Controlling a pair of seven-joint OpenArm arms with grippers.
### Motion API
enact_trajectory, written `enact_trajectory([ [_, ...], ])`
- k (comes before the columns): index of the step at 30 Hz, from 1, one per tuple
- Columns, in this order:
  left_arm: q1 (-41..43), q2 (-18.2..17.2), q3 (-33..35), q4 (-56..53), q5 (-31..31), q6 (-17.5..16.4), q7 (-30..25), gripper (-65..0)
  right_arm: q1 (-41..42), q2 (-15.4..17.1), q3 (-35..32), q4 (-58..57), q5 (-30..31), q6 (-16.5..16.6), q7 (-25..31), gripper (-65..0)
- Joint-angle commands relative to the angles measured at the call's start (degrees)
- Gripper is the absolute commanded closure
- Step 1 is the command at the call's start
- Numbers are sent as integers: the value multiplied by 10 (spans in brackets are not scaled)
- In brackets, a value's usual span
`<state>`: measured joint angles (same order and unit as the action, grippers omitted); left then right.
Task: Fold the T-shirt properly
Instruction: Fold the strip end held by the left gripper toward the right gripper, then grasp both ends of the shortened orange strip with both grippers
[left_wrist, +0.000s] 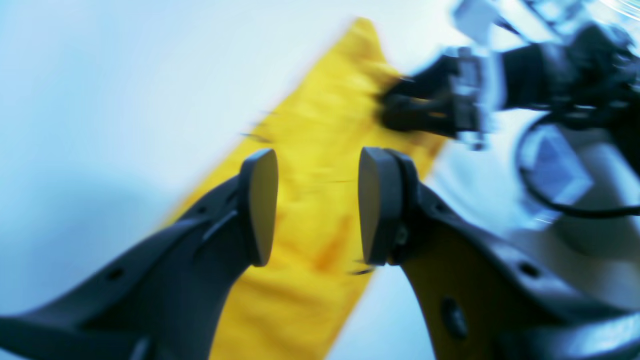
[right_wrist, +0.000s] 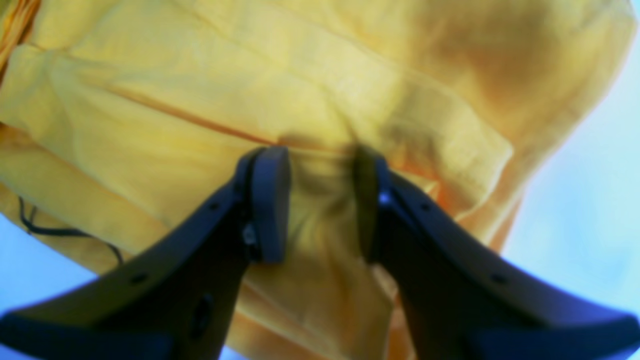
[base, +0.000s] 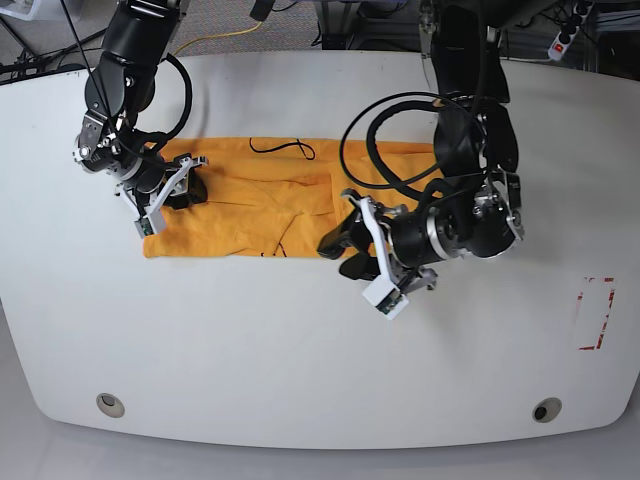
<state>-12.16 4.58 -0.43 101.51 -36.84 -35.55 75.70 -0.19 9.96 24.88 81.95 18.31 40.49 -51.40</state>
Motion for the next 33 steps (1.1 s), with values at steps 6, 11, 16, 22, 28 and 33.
enact_trajectory([
  [6,59,-106,-1,38,60,-2,-35,-250,24,-7,8,100,6,-5,-97,-385],
  [11,120,-155,-17,37,88,1,-107,-244,53,-9,91,117,63,-5,-166,-525],
  [16,155,-156,-62,9,100,2,-150,-244,84,-6,159,93,106,-5,-209,-530],
  [22,147,-155,-69,-66,103,0,-163,-124,117,33,218,0,127,-5,-235,-526],
  [28,146,-155,-68,-84,106,1,-204,-60,124,56,237,-96,162,-5,-224,-525],
  [33,146,-155,-68,-89,104,1,-206,-60,116,49,234,-125,167,-5,-211,-525],
])
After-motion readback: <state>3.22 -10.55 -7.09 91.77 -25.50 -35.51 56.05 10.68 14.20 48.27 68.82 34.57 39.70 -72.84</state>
